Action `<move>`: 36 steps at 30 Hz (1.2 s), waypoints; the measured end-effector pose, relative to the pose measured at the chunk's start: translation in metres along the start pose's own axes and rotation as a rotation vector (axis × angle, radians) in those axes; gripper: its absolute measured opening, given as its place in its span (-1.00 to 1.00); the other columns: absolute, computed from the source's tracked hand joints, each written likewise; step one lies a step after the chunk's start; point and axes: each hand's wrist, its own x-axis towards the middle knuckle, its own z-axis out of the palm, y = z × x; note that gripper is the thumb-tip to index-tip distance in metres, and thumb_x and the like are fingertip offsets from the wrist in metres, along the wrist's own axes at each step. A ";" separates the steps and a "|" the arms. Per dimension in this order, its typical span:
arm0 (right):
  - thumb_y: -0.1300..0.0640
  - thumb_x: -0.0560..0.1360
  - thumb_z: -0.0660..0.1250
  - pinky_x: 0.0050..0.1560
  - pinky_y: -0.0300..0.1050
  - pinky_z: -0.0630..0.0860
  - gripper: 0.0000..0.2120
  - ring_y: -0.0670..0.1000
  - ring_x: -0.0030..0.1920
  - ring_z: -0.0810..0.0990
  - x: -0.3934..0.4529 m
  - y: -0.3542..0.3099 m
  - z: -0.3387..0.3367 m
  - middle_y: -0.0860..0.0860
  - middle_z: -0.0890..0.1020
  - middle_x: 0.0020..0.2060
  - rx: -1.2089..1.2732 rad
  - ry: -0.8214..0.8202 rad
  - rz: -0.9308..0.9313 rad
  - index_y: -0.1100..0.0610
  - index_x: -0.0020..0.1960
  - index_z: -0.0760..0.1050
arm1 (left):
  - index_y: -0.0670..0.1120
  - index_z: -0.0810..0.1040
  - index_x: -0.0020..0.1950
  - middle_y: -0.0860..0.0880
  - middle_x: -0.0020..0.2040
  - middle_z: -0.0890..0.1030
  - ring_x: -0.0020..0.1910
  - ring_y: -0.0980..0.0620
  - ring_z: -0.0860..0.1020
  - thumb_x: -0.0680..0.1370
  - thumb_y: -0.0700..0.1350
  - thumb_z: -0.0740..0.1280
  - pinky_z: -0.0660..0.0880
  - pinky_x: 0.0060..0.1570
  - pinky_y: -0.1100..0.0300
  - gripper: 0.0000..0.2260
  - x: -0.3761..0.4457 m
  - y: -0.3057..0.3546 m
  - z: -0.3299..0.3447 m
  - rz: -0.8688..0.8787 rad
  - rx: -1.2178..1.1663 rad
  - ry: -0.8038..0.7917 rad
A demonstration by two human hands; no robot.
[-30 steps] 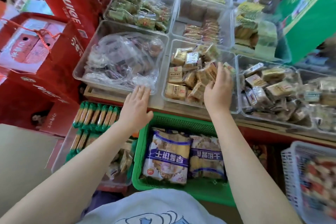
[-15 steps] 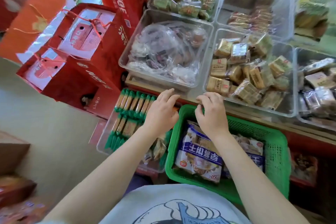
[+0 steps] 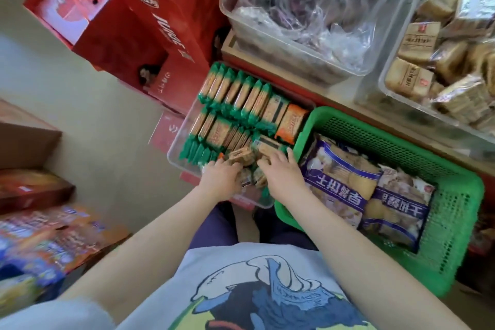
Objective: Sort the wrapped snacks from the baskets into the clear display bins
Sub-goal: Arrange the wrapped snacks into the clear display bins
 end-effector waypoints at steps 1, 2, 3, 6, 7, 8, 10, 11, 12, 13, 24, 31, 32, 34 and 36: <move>0.32 0.55 0.23 0.56 0.25 -0.21 -0.39 0.23 0.56 0.10 0.003 -0.004 0.001 0.19 0.18 0.56 -0.055 -0.045 0.023 0.05 0.55 0.19 | -0.01 0.41 0.42 -0.10 0.28 0.53 0.26 -0.17 0.45 0.58 0.07 0.24 0.35 0.17 0.01 -0.57 0.000 -0.001 -0.001 0.008 -0.007 0.000; 0.31 0.55 0.24 0.56 0.26 -0.21 -0.39 0.24 0.55 0.12 0.006 -0.007 -0.001 0.21 0.18 0.56 -0.095 -0.078 0.040 0.05 0.55 0.19 | -0.02 0.42 0.42 -0.10 0.26 0.54 0.24 -0.17 0.46 0.57 0.06 0.23 0.36 0.16 0.00 -0.58 0.001 -0.002 -0.002 0.016 -0.026 -0.001; 0.30 0.55 0.24 0.56 0.27 -0.19 -0.42 0.24 0.54 0.14 0.008 -0.009 -0.002 0.22 0.19 0.55 -0.117 -0.094 0.048 0.05 0.53 0.22 | -0.03 0.43 0.41 -0.10 0.24 0.56 0.22 -0.17 0.47 0.56 0.05 0.24 0.38 0.13 0.00 -0.58 0.001 -0.003 -0.004 0.025 -0.051 -0.004; 0.30 0.55 0.24 0.53 0.32 -0.10 -0.51 0.24 0.50 0.20 0.016 -0.013 -0.003 0.21 0.36 0.44 -0.145 -0.148 0.041 0.05 0.45 0.34 | -0.04 0.43 0.40 -0.12 0.18 0.58 0.18 -0.16 0.49 0.53 0.01 0.26 0.41 0.08 0.02 -0.57 -0.001 -0.007 -0.009 0.047 -0.126 -0.018; 0.31 0.54 0.24 0.52 0.32 -0.07 -0.54 0.24 0.48 0.23 0.018 -0.014 -0.003 0.19 0.42 0.39 -0.155 -0.157 0.040 0.07 0.42 0.37 | -0.04 0.43 0.40 -0.12 0.17 0.58 0.18 -0.16 0.49 0.52 0.00 0.27 0.42 0.08 0.02 -0.56 -0.002 -0.008 -0.010 0.049 -0.141 -0.017; 0.32 0.53 0.24 0.51 0.32 -0.05 -0.56 0.22 0.44 0.27 0.019 -0.014 -0.003 0.16 0.48 0.31 -0.152 -0.157 0.037 0.10 0.38 0.40 | -0.04 0.43 0.40 -0.12 0.17 0.57 0.18 -0.16 0.49 0.52 0.00 0.27 0.43 0.08 0.02 -0.55 -0.004 -0.009 -0.012 0.049 -0.155 -0.015; 0.36 0.50 0.22 0.49 0.28 0.01 -0.66 0.19 0.33 0.38 0.020 -0.012 -0.008 0.07 0.54 0.06 -0.099 -0.143 0.015 0.12 0.22 0.47 | -0.03 0.42 0.42 -0.11 0.15 0.54 0.18 -0.15 0.47 0.51 0.01 0.29 0.43 0.06 0.03 -0.53 -0.008 -0.010 -0.015 0.049 -0.193 -0.002; 0.38 0.48 0.21 0.46 0.25 0.07 -0.72 0.17 0.25 0.43 0.019 -0.010 -0.012 0.02 0.51 -0.09 -0.064 -0.125 -0.002 0.12 0.10 0.49 | -0.03 0.42 0.42 -0.11 0.14 0.52 0.17 -0.15 0.46 0.51 0.01 0.30 0.44 0.05 0.03 -0.53 -0.009 -0.010 -0.016 0.047 -0.213 0.004; 0.38 0.47 0.20 0.43 0.21 0.13 -0.76 0.15 0.17 0.46 0.017 -0.007 -0.017 -0.02 0.47 -0.19 -0.041 -0.092 -0.021 0.11 0.01 0.49 | -0.03 0.42 0.41 -0.10 0.13 0.50 0.16 -0.14 0.45 0.50 0.01 0.31 0.46 0.04 0.03 -0.52 -0.010 -0.010 -0.017 0.042 -0.237 0.008; 0.38 0.48 0.20 0.38 0.16 0.19 -0.77 0.14 0.12 0.48 0.014 -0.005 -0.022 -0.03 0.46 -0.23 -0.029 -0.054 -0.031 0.10 -0.03 0.50 | -0.02 0.41 0.42 -0.09 0.13 0.49 0.16 -0.13 0.44 0.49 0.01 0.33 0.48 0.03 0.02 -0.51 -0.011 -0.009 -0.018 0.036 -0.265 0.008; 0.10 0.55 0.40 0.08 -0.17 0.46 -0.91 -0.07 0.03 0.55 -0.064 0.068 -0.106 -0.07 0.61 -0.02 0.904 0.465 0.124 0.03 0.03 0.65 | 0.01 0.54 0.31 0.07 0.17 0.59 0.11 0.06 0.55 0.50 -0.13 0.46 0.55 0.10 0.08 -0.62 -0.033 0.046 -0.121 0.266 -0.556 0.540; 0.00 0.53 0.43 0.04 -0.35 0.43 -0.72 -0.23 0.11 0.54 -0.144 0.139 -0.146 -0.17 0.58 0.11 1.140 0.485 0.057 -0.20 0.19 0.45 | 0.01 0.59 0.31 0.01 0.31 0.58 0.20 -0.02 0.59 0.45 -0.26 0.48 0.55 0.20 0.00 -0.55 -0.032 0.137 -0.200 0.567 -0.497 0.768; 0.01 0.53 0.43 0.03 -0.33 0.44 -0.71 -0.22 0.10 0.54 -0.152 0.150 -0.148 -0.17 0.58 0.10 1.175 0.537 0.084 -0.17 0.20 0.46 | 0.03 0.52 0.38 0.00 0.34 0.55 0.22 -0.03 0.58 0.47 -0.24 0.46 0.54 0.22 -0.02 -0.51 -0.031 0.153 -0.208 0.566 -0.496 0.784; 0.01 0.55 0.41 0.03 -0.20 0.44 -0.70 -0.16 0.10 0.53 -0.163 0.172 -0.149 -0.15 0.56 0.09 1.221 0.689 0.207 -0.11 0.24 0.45 | 0.04 0.30 0.54 -0.02 0.45 0.43 0.30 -0.03 0.51 0.54 -0.13 0.42 0.48 0.28 0.05 -0.41 -0.025 0.177 -0.218 0.513 -0.453 0.759; 0.00 0.56 0.37 0.03 -0.12 0.41 -0.65 -0.08 0.09 0.51 -0.168 0.199 -0.146 -0.11 0.52 0.14 1.192 0.883 0.417 -0.04 0.32 0.39 | 0.00 0.09 0.62 -0.04 0.58 0.21 0.48 -0.02 0.31 0.57 0.00 0.38 0.30 0.43 0.08 -0.29 -0.013 0.194 -0.222 0.430 -0.345 0.660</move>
